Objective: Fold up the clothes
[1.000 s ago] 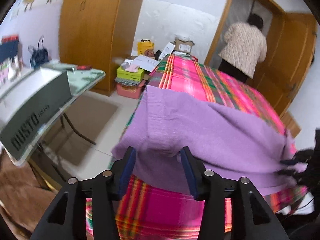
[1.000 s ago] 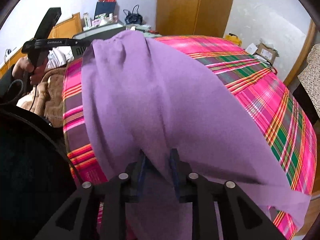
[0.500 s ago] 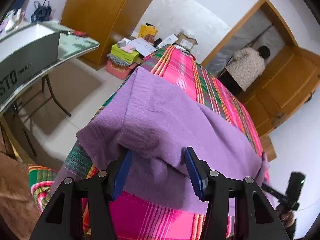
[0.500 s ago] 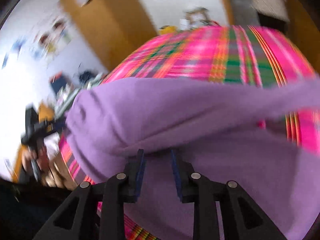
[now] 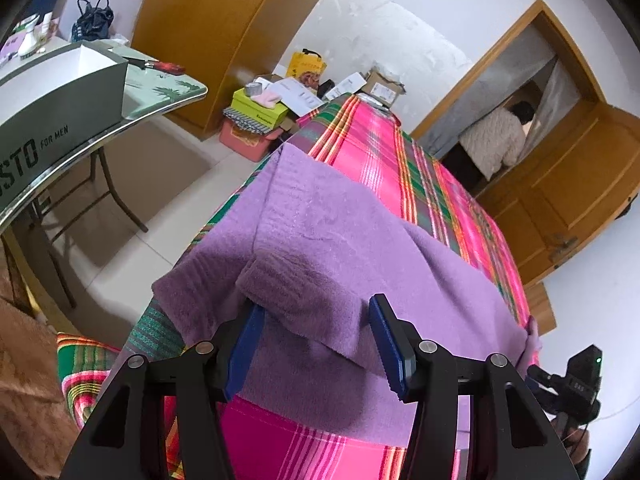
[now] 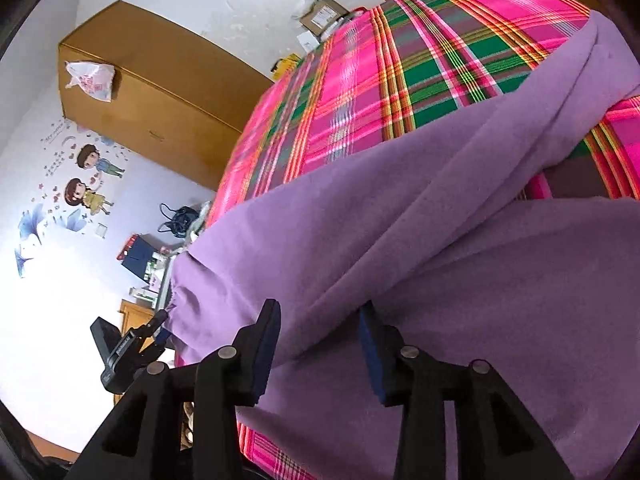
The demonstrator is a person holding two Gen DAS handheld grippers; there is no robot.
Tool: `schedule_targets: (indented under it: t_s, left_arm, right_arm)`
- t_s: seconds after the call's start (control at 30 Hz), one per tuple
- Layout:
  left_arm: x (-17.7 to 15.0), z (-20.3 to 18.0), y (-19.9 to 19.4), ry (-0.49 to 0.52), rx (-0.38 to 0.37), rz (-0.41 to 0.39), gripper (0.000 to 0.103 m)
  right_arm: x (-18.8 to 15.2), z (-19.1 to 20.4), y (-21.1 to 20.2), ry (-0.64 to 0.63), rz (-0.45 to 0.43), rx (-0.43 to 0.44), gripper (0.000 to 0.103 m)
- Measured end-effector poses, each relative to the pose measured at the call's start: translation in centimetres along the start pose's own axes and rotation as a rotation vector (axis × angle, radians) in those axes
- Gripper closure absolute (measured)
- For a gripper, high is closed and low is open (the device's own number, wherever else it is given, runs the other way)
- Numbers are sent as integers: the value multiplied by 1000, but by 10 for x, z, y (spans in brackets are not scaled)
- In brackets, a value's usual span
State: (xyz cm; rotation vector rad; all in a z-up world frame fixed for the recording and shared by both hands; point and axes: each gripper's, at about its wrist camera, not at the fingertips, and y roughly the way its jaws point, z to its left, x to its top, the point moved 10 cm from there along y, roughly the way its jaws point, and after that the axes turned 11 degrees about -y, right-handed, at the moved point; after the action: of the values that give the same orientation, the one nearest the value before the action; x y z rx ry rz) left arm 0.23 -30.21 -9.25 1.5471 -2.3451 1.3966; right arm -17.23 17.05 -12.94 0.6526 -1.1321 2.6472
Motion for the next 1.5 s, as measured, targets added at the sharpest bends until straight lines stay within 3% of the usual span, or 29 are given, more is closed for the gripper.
schedule_targets:
  t_s: [0.07,0.13,0.33,0.57,0.83,1.17,1.3,1.5]
  left_arm:
    - [1,-1,3,9,13,0,48]
    - [2,-1,4,11,18,-4,51]
    - [6,7,3,-33,8,0,88]
    - [19,-2,-5,-37,-29,-30,92]
    - [28,-9,-38,-19,-60,-98,92]
    - [0,41,-15,-78,14,-6,92]
    - [-1,42,-17,-64,15,-2,91]
    - [-5,45,-30,-50,19,7,87]
  right_arm:
    - [-1,-3,4,9,7,-22,88]
    - [-2,-5,8,16,9,-34,97]
    - [-3,-2,9,8,-8,-33,100]
    - [-2,0,-5,-20,-47,-18,100]
    - [-3,37,-23,-113,-111,22,100]
    - [-69,23,4,-64,29,-2,100]
    - [-71,26,6,-79,39,2,96]
    - [-75,38,-10,-206,79,-38,91]
